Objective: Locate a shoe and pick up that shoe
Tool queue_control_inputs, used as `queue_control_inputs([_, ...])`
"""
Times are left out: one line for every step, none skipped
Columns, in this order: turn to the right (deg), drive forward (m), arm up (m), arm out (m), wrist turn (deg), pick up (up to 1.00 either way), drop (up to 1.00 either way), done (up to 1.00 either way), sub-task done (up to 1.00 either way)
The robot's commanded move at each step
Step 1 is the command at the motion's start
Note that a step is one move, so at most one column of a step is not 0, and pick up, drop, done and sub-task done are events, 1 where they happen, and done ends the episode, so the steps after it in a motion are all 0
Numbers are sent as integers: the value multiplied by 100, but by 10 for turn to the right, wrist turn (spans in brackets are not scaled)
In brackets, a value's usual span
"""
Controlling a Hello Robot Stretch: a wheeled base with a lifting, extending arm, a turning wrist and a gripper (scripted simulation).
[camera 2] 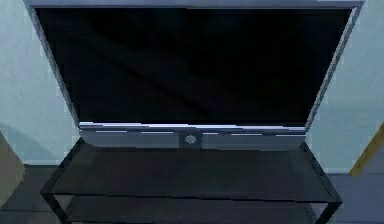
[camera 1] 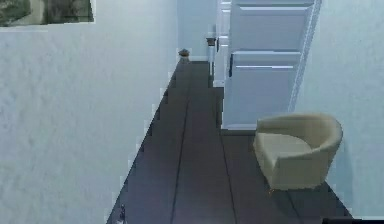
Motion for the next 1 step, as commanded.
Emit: queue_control_inputs([0,30,0,0,0,0,0,0,0])
